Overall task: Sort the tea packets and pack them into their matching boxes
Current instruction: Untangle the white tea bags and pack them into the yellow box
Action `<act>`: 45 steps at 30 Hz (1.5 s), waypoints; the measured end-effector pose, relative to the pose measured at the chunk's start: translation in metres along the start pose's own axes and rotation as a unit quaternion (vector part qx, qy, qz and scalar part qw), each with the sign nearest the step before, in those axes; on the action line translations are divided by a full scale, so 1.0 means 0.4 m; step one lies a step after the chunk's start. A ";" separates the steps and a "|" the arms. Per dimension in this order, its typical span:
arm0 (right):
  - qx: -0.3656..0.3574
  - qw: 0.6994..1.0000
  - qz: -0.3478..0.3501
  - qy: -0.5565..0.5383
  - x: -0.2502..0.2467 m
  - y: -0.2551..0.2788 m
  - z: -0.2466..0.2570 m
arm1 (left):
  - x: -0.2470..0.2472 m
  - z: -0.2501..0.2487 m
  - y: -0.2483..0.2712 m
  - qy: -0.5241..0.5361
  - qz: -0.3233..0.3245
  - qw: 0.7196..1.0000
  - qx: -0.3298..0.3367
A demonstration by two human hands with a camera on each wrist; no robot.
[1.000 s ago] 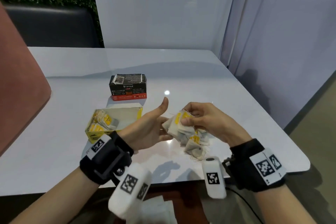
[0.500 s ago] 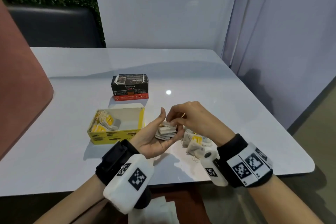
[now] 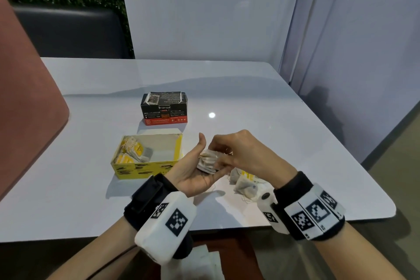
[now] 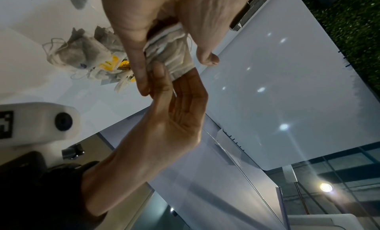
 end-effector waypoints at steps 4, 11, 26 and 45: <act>0.010 0.999 -0.032 0.022 -0.027 -0.005 -0.009 | 0.015 0.007 0.000 0.005 0.028 1.000 0.001; 0.011 0.997 0.007 0.070 0.013 0.007 -0.008 | 0.010 -0.005 -0.004 0.015 0.015 1.000 0.008; -0.007 0.998 -0.039 0.055 0.026 0.016 0.034 | 0.001 -0.018 -0.010 0.007 0.034 0.999 0.026; -0.028 0.959 0.126 -0.253 0.011 -0.054 0.063 | -0.003 -0.119 0.089 -0.488 0.062 0.867 0.079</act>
Point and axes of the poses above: each hand's wrist, its own y-axis away from the middle knuckle, its own x-axis out of the palm, z = x × y, the point moved 10 cm from there along -y, towards the middle knuckle, and after that the axes turned 2 degrees about y, right-handed, at the moved point
